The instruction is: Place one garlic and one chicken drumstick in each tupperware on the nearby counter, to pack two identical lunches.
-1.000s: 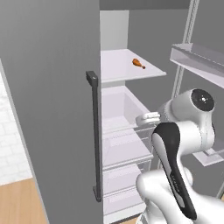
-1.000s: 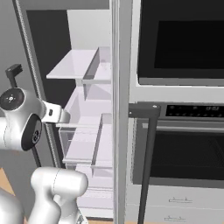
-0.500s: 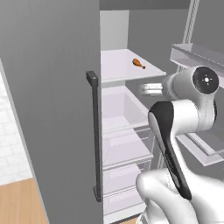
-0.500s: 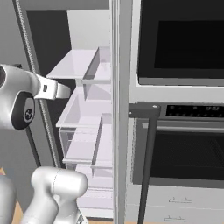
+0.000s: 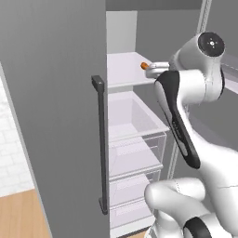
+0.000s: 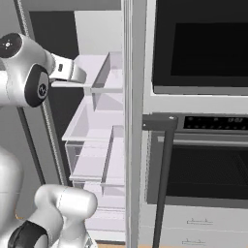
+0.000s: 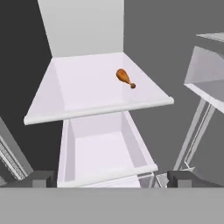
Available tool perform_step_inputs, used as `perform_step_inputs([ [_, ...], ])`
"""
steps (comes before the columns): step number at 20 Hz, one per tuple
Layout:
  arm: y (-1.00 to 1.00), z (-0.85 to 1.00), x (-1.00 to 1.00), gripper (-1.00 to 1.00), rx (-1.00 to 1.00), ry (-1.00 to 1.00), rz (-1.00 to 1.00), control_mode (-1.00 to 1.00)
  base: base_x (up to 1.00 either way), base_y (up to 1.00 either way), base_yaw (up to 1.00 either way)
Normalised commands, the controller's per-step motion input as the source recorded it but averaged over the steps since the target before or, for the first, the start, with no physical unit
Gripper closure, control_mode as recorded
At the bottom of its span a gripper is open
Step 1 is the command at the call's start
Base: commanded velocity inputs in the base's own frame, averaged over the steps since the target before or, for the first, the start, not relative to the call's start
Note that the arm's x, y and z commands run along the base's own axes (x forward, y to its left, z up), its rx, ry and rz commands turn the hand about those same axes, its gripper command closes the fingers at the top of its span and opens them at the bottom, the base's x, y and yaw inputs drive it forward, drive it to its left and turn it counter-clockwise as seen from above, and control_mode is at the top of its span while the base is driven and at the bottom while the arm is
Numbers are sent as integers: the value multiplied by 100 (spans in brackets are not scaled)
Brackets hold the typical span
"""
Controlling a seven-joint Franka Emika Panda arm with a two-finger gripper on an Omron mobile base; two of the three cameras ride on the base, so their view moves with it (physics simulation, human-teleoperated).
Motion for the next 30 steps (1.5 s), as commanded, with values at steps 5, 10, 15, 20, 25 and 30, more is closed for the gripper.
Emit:
perform_step_inputs([
  [5, 0, -30, 87, -100, -8, -2, 0, -100, 0, 0, 0],
  [10, 0, -3, 100, -100, 0, -5, 0, -100, 0, 0, 0],
  [15, -40, -18, 85, -100, 0, -1, 0, -100, 0, 0, 0],
  [20, -5, -13, 68, -100, 0, 4, -3, -100, 0, 0, 0],
  [25, -22, -11, 59, -100, 0, 1, -1, -100, 0, 0, 0],
  [30, -9, -17, 56, -100, 0, 4, 0, -100, 0, 0, 0],
])
